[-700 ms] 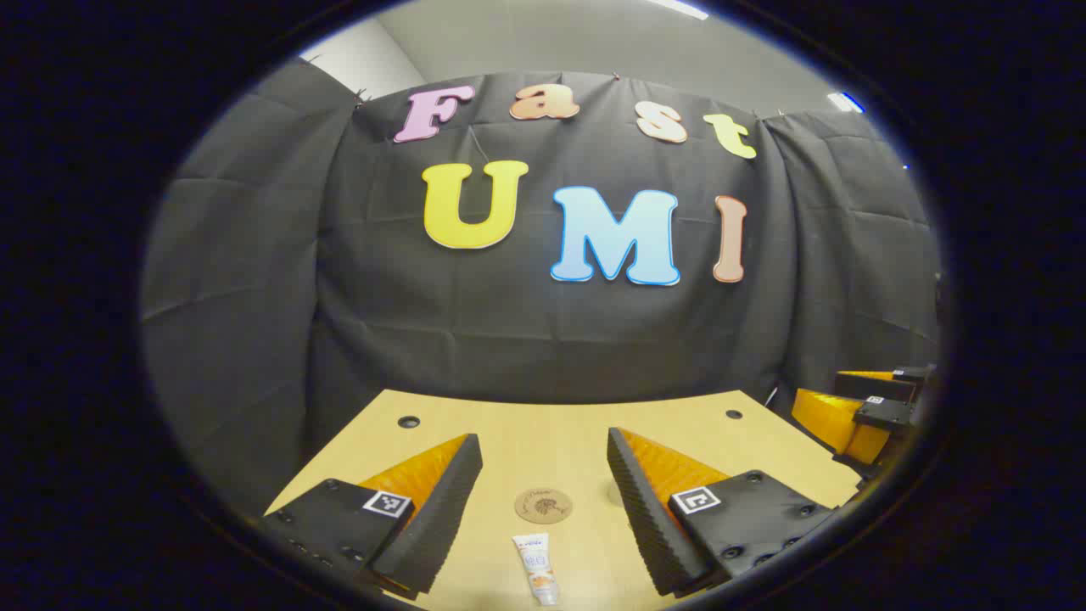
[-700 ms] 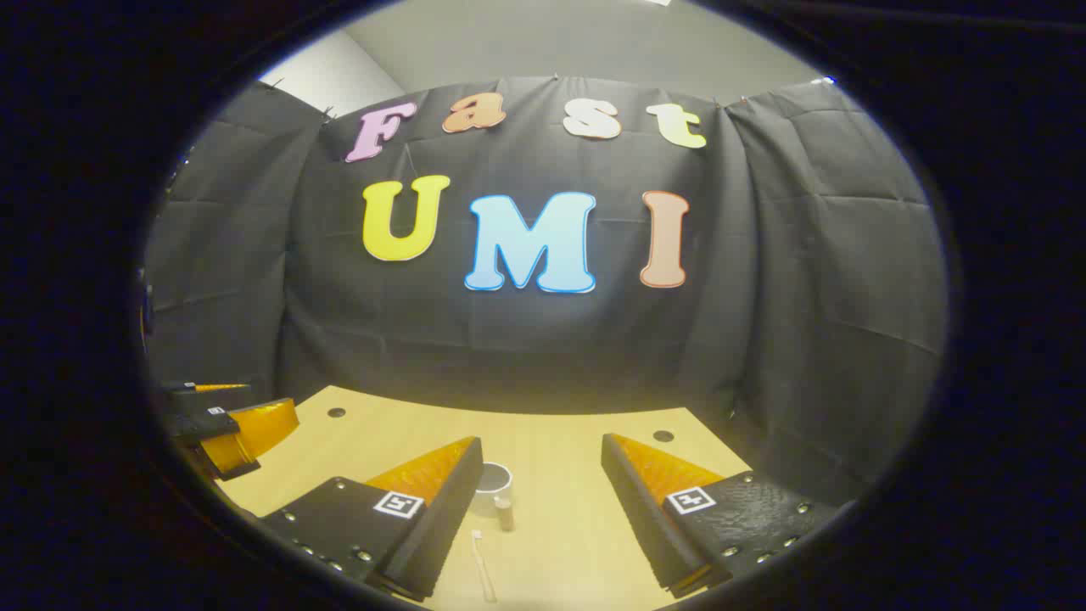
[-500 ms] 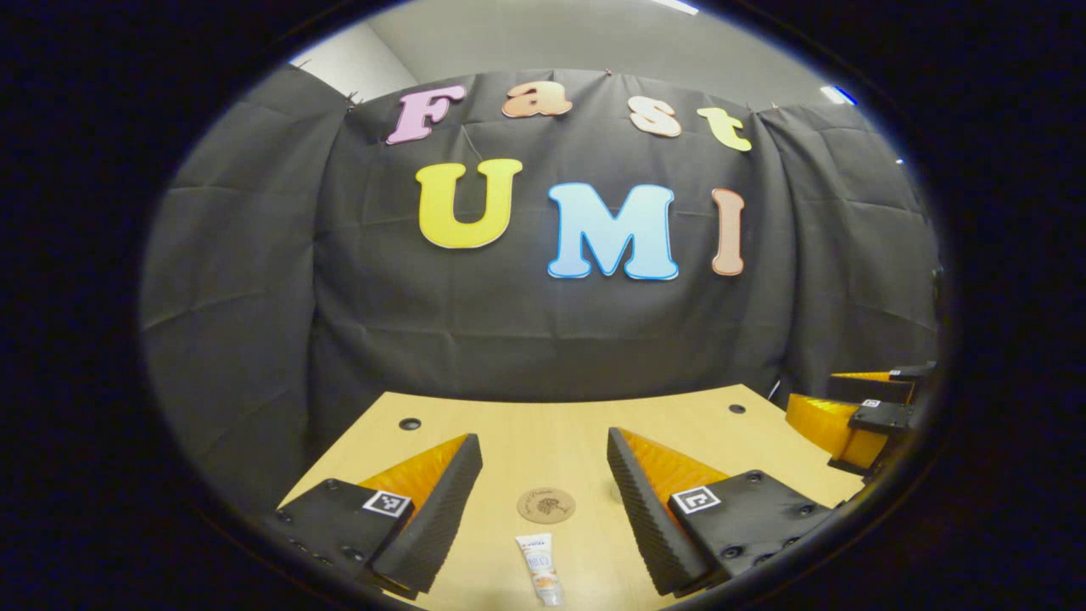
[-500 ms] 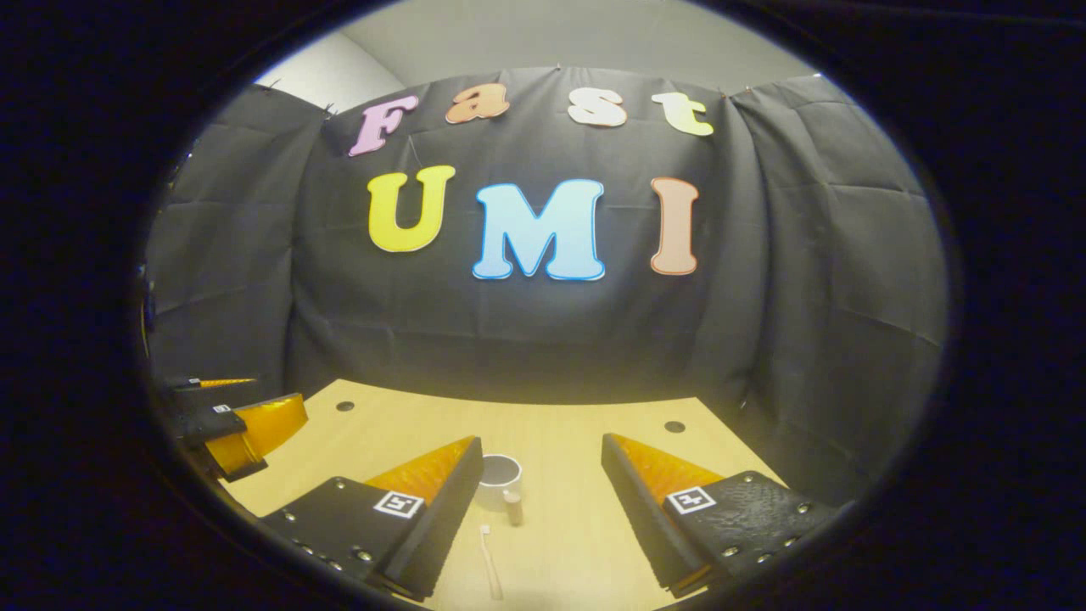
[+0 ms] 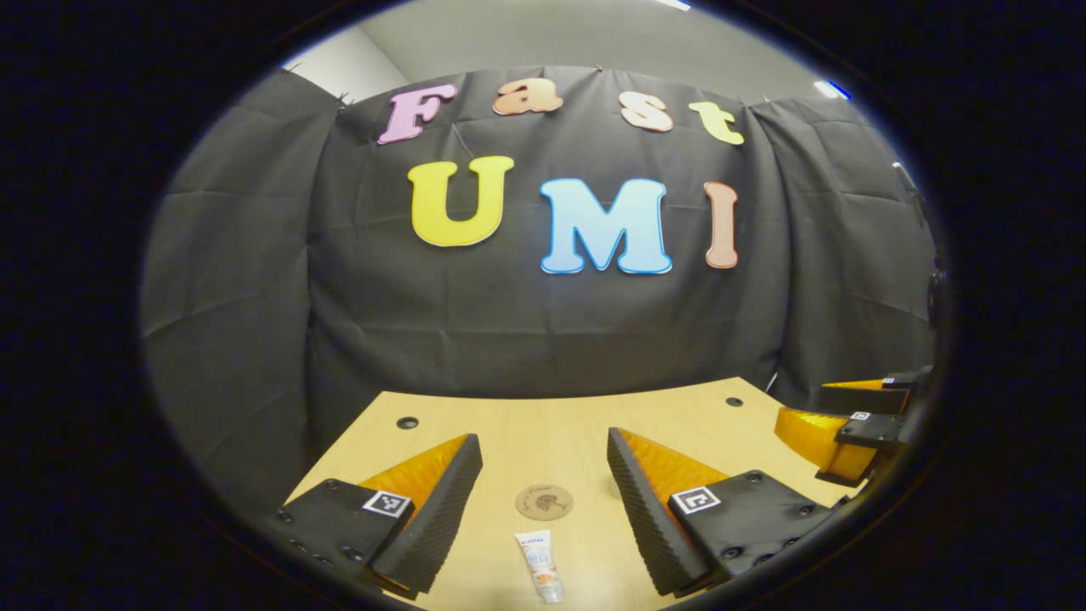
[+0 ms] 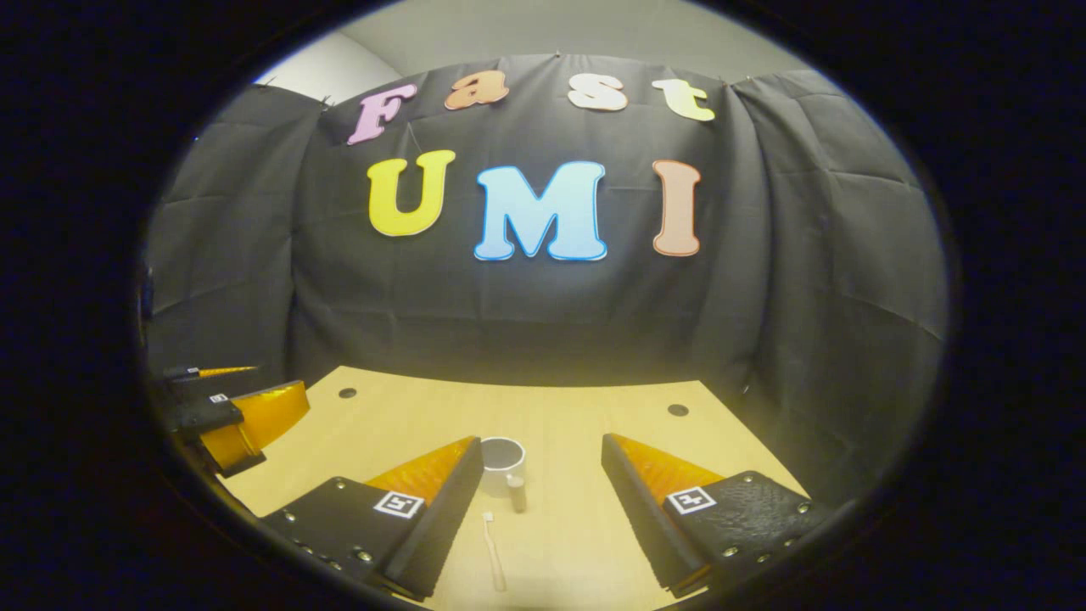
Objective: Put the toothbrush and toothpaste on the desktop into the cup, then pick up the cup and place it on the coaster on the desktop.
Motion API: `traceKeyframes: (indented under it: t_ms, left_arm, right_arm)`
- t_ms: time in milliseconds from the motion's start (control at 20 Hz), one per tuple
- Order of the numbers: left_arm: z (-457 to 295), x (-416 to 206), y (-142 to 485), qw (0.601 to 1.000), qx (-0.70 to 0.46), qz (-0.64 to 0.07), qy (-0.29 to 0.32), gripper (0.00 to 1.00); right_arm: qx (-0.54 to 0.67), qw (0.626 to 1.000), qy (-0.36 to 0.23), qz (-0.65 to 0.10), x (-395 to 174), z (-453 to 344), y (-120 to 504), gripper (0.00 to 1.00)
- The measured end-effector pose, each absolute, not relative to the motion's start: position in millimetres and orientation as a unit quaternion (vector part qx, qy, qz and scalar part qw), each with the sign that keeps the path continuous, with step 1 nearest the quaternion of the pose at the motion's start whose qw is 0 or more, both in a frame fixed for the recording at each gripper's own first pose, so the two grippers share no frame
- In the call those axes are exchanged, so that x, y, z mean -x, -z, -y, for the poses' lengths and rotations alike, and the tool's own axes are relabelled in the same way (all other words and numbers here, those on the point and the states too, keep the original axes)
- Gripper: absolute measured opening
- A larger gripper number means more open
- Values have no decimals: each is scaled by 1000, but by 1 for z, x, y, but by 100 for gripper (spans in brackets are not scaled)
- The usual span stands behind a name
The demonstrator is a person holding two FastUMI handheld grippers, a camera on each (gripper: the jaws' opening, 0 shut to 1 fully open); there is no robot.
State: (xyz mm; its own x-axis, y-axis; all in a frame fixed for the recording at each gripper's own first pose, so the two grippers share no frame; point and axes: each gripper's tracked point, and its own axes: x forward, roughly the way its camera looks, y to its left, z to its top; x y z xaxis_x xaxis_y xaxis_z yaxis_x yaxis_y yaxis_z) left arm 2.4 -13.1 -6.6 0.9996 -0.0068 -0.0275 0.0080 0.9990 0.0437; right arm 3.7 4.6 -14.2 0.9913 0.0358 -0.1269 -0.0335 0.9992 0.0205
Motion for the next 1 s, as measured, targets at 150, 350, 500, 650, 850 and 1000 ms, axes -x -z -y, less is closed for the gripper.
traceKeyframes:
  t_ms: [150,350,500,650,850,1000]
  left_arm:
    - [13,-5,18,999,-22,-36,6,95]
    - [14,-15,69,995,-15,-94,14,95]
    - [7,-25,123,986,-7,-167,17,95]
    - [-3,-30,187,967,-5,-254,8,96]
    - [-12,-20,262,925,28,-378,-8,98]
    - [-17,-17,298,898,48,-438,-16,98]
  right_arm:
    - [-14,995,-32,-94,-7,-13,38,89]
    - [-15,984,-53,-172,-10,-26,89,87]
    - [-18,963,-62,-262,-17,-35,141,89]
    - [-18,929,-70,-362,-15,-49,194,89]
    - [-11,882,-88,-462,-15,-69,245,92]
    - [8,855,-88,-511,-19,-74,273,92]
